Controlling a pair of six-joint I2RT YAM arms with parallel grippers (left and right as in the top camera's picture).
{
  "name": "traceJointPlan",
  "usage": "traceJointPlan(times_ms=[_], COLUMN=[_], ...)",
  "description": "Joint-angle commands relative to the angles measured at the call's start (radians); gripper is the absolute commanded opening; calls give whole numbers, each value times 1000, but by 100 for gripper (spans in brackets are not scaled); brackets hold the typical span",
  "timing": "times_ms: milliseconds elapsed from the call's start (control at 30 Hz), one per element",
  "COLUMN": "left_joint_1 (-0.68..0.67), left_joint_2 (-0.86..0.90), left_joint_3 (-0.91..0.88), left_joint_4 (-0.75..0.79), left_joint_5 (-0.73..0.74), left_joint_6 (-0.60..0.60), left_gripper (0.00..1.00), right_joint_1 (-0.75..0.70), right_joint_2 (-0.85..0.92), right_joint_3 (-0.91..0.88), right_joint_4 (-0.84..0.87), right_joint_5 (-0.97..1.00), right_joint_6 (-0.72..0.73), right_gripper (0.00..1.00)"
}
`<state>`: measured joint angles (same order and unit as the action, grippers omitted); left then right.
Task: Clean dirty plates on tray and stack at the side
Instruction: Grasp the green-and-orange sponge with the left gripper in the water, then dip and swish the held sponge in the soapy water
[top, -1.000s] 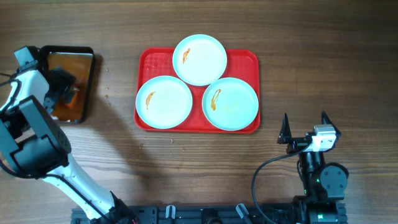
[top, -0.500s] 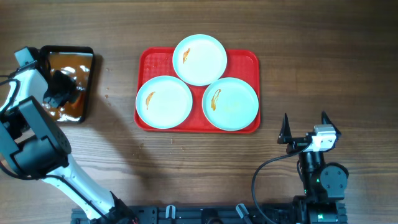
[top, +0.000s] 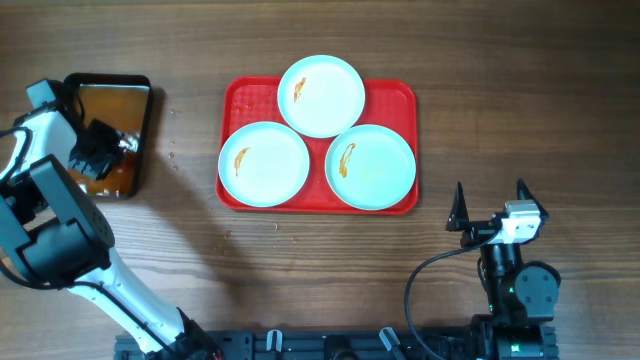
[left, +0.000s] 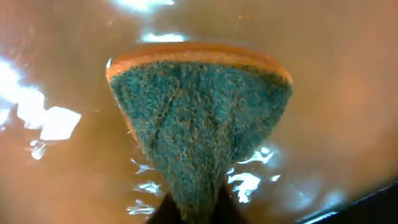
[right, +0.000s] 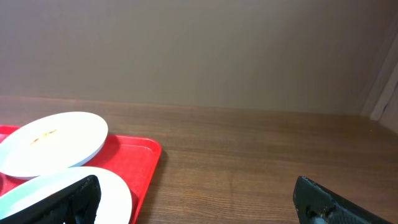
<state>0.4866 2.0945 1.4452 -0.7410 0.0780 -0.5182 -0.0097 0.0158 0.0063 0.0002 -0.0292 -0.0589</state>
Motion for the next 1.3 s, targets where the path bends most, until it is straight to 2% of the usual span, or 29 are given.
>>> traceJointPlan(times_ms=[0, 33, 67, 133, 267, 300, 367, 400, 433, 467, 567, 633, 667, 700, 833, 933, 967, 1033, 1100, 1133, 1167, 1200, 1267], left_joint_1=[3, 3, 3, 3, 3, 3, 3, 3, 3, 3, 3, 3, 3, 3, 3, 3, 2, 3, 3, 3, 3, 3, 3], left_joint_2=[32, 32, 32, 32, 32, 32, 32, 32, 32, 32, 31, 16, -1, -11, -32, -32, -32, -32, -32, -32, -32, -32, -32], left_joint_3=[-20, -20, -20, -20, -20, -20, -20, -20, -20, -20, -20, -18, -18, -18, -18, -18, -18, -18, -18, -18, -18, -18, -18], left_joint_4=[48, 62, 77, 110, 190, 201, 218, 218, 218, 217, 210, 193, 172, 160, 75, 4, -22, -69, -74, -67, -61, -56, -51], left_joint_5=[-23, -54, -96, -187, -203, -203, -203, -203, -203, -203, -203, -203, -202, -198, 15, 114, 116, 114, 112, 107, 91, 66, -21], left_joint_6=[-14, -14, -14, -13, -10, -10, -10, -10, -11, -11, -10, -10, -11, -11, -14, -15, -23, -22, -22, -22, -22, -22, -22], left_gripper=[71, 87, 94, 100, 99, 92, 60, 36, 8, 4, 4, 33, 100, 100, 100, 100, 98, 86, 60, 42, 31, 27, 7], right_joint_1=[-5, -5, -5, -5, -5, -5, -5, -5, -5, -5, -5, -5, -5, -5, -5, -5, -5, -5, -5, -5, -5, -5, -5], right_joint_2=[-5, -5, -5, -5, -5, -5, -5, -5, -5, -5, -5, -5, -5, -5, -5, -5, -5, -5, -5, -5, -5, -5, -5], right_joint_3=[-1, -1, -1, -1, -1, -1, -1, -1, -1, -1, -1, -1, -1, -1, -1, -1, -1, -1, -1, -1, -1, -1, -1], right_joint_4=[2, 2, 2, 2, 2, 2, 2, 2, 2, 2, 2, 2, 2, 2, 2, 2, 2, 2, 2, 2, 2, 2, 2], right_joint_5=[-12, -12, -12, -12, -12, -12, -12, -12, -12, -12, -12, -12, -12, -12, -12, -12, -12, -12, -12, -12, -12, -12, -12], right_joint_6=[-18, -18, -17, -18, -17, -17, -17, -18, -17, -18, -17, -17, -17, -18, -17, -17, -17, -18, -17, -17, -18, -17, -18], right_gripper=[100, 100, 99, 100, 99, 100, 100, 100, 100, 100, 100, 100, 100, 100, 100, 100, 100, 100, 100, 100, 100, 100, 100])
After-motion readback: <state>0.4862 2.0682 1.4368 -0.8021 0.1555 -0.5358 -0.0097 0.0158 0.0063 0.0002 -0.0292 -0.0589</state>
